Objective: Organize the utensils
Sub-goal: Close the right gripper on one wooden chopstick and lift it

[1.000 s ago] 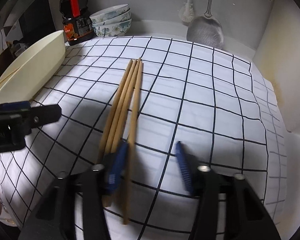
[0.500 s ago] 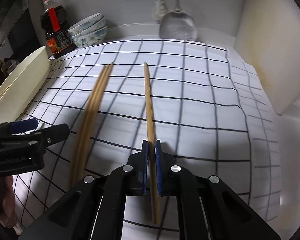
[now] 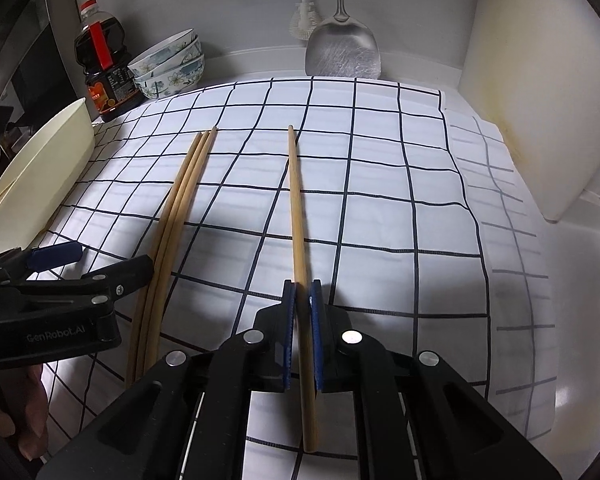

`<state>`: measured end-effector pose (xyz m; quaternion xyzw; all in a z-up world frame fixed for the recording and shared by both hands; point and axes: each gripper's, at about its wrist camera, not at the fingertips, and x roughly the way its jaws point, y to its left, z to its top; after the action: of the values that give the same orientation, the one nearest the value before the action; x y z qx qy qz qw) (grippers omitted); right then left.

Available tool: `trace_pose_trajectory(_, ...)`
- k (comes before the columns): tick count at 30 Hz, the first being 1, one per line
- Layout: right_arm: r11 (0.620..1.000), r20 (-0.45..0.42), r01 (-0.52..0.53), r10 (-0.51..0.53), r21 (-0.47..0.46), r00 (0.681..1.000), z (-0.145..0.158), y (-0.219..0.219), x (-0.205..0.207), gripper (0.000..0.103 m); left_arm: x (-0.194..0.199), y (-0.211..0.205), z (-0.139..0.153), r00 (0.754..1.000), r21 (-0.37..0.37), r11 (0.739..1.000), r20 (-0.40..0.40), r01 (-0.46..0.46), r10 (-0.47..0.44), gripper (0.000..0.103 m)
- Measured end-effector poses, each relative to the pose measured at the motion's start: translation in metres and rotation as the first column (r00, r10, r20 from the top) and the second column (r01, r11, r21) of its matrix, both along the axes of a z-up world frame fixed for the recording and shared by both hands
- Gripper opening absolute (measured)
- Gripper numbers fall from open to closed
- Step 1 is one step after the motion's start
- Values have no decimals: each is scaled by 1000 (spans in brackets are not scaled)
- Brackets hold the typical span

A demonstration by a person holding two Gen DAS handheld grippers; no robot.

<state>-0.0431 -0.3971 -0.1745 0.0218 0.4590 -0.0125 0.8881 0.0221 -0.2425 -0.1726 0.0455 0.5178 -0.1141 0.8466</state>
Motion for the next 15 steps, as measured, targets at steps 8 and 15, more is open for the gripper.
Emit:
trace_pose_trajectory(8,1000,-3,-7,7,-13,1000,1,0,8,17,6,4,0,1000,1,1000,1,-11,11,97)
trace_pose_trajectory(15,1000,-1,-3,3,-17,1000,0,-2,10,19,4,3,-3,1000,63,998,10,-16,16,97)
